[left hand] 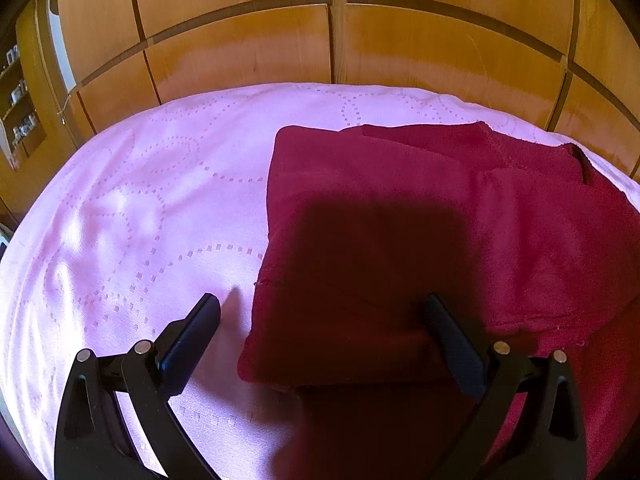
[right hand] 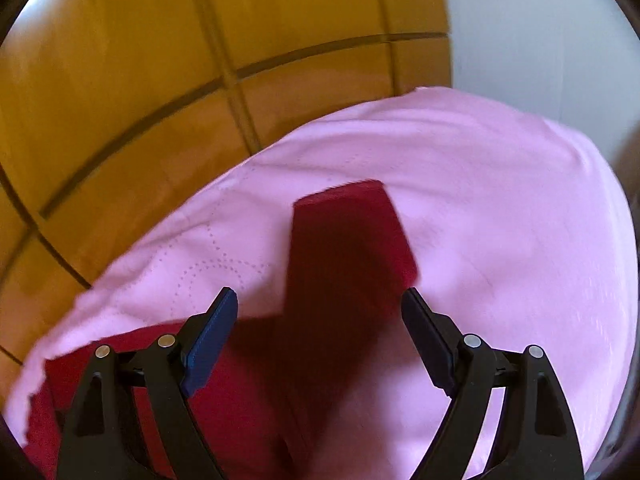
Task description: Fold small clothes
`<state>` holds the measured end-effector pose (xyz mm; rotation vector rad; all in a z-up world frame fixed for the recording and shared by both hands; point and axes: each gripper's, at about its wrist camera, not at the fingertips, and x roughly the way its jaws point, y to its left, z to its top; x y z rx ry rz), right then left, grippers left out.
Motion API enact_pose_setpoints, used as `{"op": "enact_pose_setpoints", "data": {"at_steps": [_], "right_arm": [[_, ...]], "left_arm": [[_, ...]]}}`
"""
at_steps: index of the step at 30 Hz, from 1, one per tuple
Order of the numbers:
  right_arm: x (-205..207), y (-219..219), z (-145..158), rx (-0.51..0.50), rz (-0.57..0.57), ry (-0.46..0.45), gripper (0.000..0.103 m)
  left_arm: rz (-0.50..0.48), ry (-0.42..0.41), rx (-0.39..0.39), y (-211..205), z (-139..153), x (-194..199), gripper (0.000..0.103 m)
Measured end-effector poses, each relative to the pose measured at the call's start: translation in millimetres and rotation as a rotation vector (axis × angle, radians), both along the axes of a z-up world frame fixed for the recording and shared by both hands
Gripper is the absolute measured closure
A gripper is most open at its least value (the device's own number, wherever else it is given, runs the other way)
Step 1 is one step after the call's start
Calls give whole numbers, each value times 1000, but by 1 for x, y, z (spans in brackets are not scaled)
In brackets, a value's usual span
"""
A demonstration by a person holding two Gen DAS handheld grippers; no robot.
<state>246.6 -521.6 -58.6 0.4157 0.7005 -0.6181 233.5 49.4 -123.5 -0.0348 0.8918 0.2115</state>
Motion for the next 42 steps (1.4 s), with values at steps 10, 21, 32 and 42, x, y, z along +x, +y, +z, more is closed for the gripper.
{"op": "enact_pose_setpoints", "data": {"at_steps": [10,21,32,42], "right_arm": [[21,-34,-48,-22,-47,186,47],[-110,-93,-70,415,-218,-243,73],[-151,-115,-79,569,-273,-423,93],[-125,-60,0,341,-123,-414,96]], "left_arm": [[-2,7,-6,0,-1,3,2],[-2,7,-35,3,-2,4,2],[-27,14,-31,4,17,1,2],[-38,-18,-107,11,32,-39,2]]}}
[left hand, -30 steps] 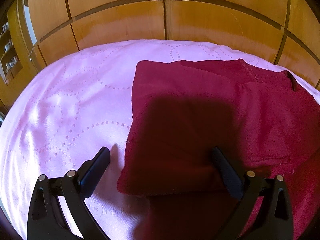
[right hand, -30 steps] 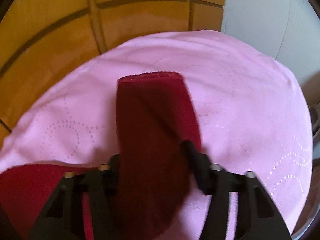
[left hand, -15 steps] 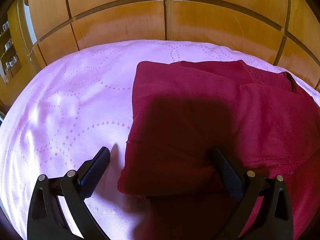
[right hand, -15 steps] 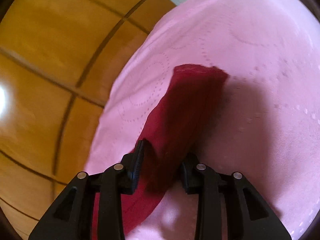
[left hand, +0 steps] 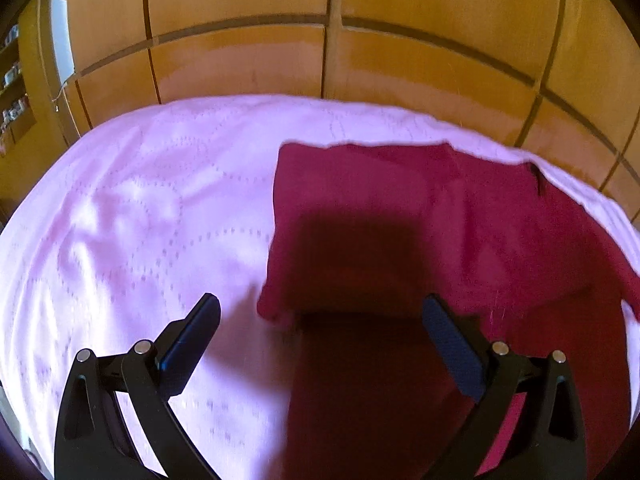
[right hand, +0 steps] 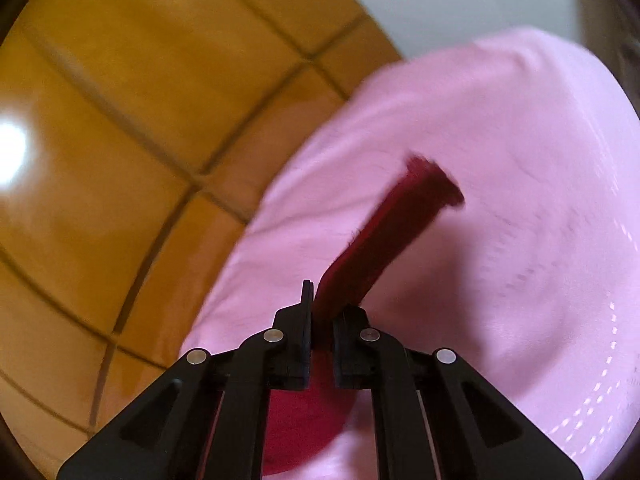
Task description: Fold small clothes
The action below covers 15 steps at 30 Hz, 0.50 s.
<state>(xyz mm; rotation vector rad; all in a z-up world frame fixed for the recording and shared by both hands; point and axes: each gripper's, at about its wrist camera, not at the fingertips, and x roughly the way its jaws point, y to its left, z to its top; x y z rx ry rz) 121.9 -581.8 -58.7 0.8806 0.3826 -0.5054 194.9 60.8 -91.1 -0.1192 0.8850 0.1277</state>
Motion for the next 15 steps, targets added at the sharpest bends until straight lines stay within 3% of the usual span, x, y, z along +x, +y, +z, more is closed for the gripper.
{"op": "enact_pose_setpoints", "data": {"at_steps": [3,7,15], "right_arm": [[15,34,31,-85,88,-27,96],[33,76,54,-128,191,-58,96],[60,168,68,-155,407,-78,96]], "left_arm": [[-6,11,-9,3,-8,-13,2],[-2,24,-26,7,-17,-26,2],[49,14,-108,30,-21,-44,2]]}}
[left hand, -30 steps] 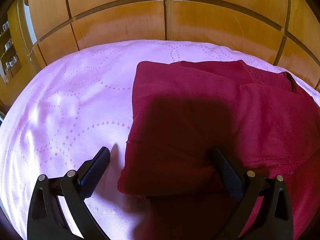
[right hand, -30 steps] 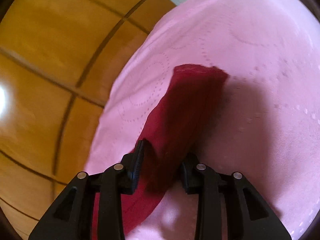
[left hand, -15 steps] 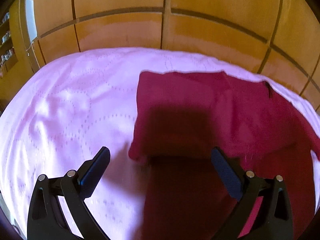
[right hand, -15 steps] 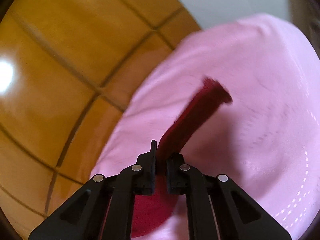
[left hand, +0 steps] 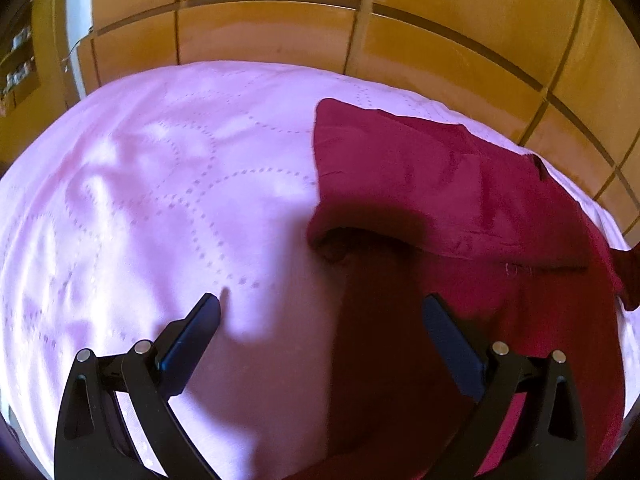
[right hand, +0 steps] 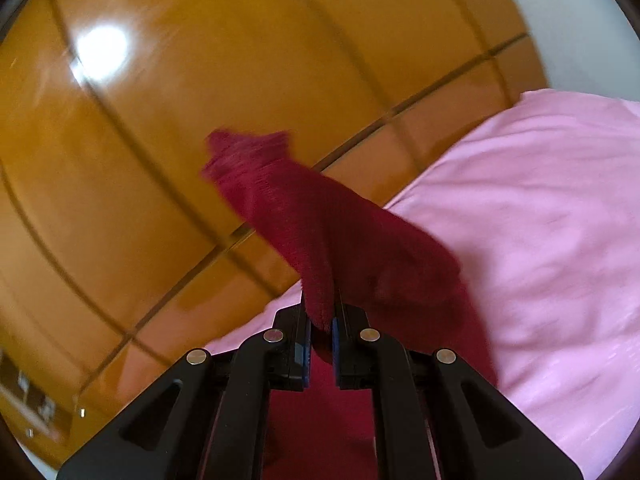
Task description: Fold small clothes
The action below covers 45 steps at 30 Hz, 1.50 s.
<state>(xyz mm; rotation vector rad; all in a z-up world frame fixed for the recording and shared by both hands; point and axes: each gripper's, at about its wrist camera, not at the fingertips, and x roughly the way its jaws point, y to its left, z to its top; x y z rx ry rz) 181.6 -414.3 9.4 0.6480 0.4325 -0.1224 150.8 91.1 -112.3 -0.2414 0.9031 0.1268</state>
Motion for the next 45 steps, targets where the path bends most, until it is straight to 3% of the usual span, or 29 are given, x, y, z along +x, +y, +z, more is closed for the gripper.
{"op": "enact_pose_setpoints", "data": {"at_steps": [6,11,20,22,24,26,30,33,35,38,40,42,45], "right_arm": [[33,86,-13,-27,197,40,96],[57,159,-52,-24,353,121,96],[61,235,-96,-85,532,233,95],[63,252,-103,-125,578,264,76],[53,257,-101,-166,641,234,43],[32,251,-96,-183,644,172,36],[0,213,-93,-111,580,107,36],[-18,168,-97,-45,476,103,36],[-24,127,-105,64,374,106,36],[-27,81,-116,215,256,94,36],[-25,55,-122,324,205,60,36],[-19,43,-125,380,185,49,36],[-10,27,-133,476,155,22,36]], "left_arm": [[19,2,-22,11,-2,-9,2],[29,4,-27,20,-1,-15,2],[49,-8,-45,30,4,-15,2],[51,-24,-39,28,9,-13,2],[37,-44,-37,23,17,-6,2],[22,-60,-40,18,24,0,2],[-40,-107,-87,1,38,16,2],[-102,-122,-148,-16,44,34,3],[-133,-107,-187,-28,44,49,3],[-158,-38,-235,-44,35,75,19],[-147,20,-230,-49,24,87,34],[-145,74,-250,-51,9,98,36],[-150,64,-248,-57,6,100,37]]}}
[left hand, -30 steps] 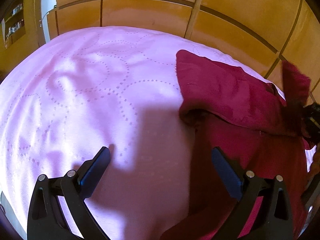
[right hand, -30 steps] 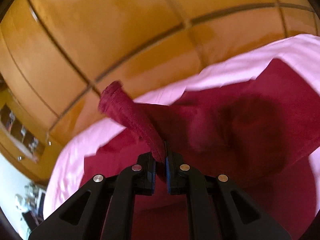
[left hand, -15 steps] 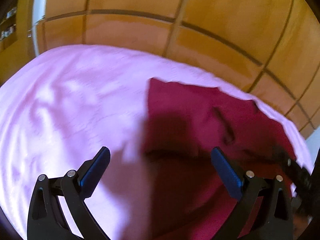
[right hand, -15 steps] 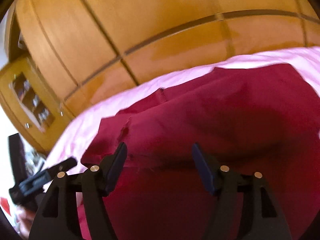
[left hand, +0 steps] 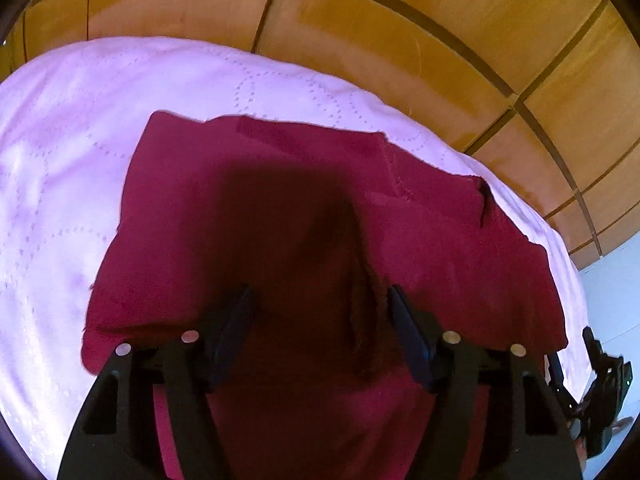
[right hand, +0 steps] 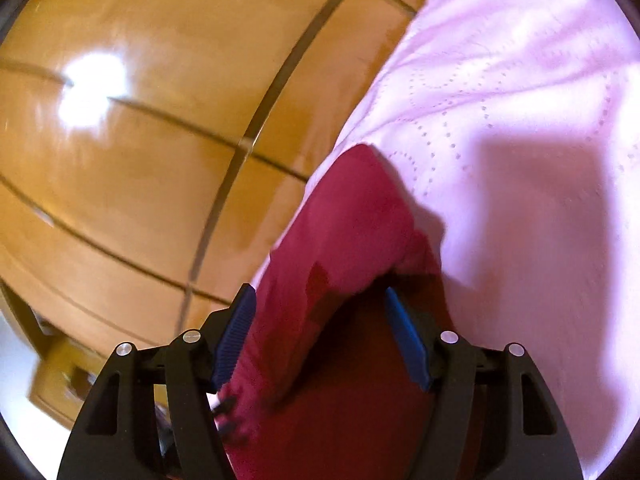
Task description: Fold small clothes
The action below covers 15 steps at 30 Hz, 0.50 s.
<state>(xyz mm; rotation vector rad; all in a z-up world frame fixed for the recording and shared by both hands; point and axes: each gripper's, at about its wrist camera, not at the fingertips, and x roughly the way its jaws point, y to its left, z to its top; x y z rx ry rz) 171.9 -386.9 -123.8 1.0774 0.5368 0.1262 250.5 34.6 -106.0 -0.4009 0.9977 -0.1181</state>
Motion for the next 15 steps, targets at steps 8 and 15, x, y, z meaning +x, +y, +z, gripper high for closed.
{"op": "enact_pose_setpoints", "data": {"at_steps": [8,15], "right_arm": [[12,-20,-3,41,-115,75,93],[10,-9,-2,-128,-105,106,95]], "left_arm": [[-120,-65,116,-23,20,-2,101],[-128,-42,102,-10,8,-10,101]]}}
